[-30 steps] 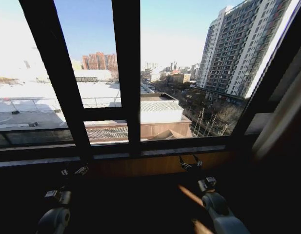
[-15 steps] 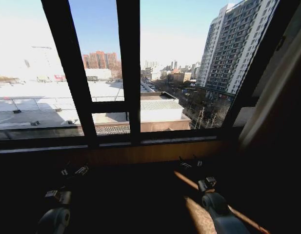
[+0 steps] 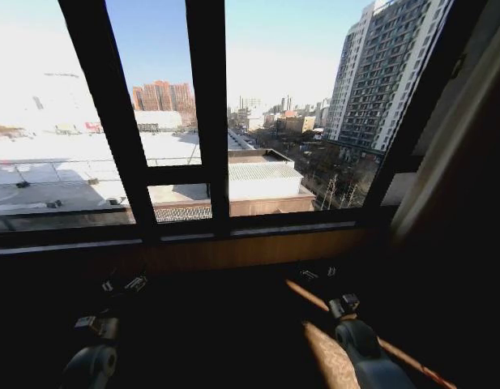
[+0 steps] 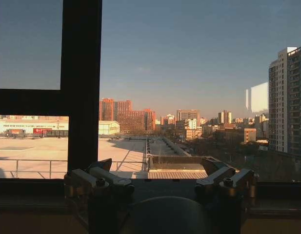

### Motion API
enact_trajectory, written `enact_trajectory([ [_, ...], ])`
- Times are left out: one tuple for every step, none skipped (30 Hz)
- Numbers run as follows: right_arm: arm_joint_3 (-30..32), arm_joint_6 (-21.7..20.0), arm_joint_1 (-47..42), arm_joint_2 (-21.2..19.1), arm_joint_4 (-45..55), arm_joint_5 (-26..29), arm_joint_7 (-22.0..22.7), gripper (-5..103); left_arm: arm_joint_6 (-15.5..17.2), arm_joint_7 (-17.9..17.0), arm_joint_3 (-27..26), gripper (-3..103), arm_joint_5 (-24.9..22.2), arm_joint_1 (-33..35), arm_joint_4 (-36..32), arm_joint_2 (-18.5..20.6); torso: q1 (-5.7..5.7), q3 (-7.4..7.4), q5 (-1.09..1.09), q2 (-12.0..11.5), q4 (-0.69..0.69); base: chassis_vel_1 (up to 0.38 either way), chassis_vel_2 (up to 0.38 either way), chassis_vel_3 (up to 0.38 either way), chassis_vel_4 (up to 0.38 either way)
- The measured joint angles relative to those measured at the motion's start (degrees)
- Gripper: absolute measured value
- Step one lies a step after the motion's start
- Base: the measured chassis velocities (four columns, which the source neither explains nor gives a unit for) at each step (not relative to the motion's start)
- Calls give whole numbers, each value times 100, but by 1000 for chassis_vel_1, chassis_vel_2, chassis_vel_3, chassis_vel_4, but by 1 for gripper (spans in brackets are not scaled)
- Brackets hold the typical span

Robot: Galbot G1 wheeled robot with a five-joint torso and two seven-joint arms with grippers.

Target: Open the curtains by pulling them apart, changing their state from closed to fully open.

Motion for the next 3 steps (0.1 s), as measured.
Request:
enact_trajectory([
  [0, 0, 0, 0, 0, 0, 0, 100, 0, 0, 0, 100, 0, 0, 0, 0, -2, 0, 0, 1, 0, 55, -67, -89, 64],
  [0, 0, -1, 0, 0, 0, 0, 100, 0, 0, 0, 100, 0, 1, 0, 0, -3, -1, -1, 2, 0, 120, -67, -94, 94],
  [0, 0, -1, 0, 0, 0, 0, 100, 0, 0, -1, 100, 0, 2, 0, 0, -3, 0, -1, 2, 1, 129, -114, -94, 106],
])
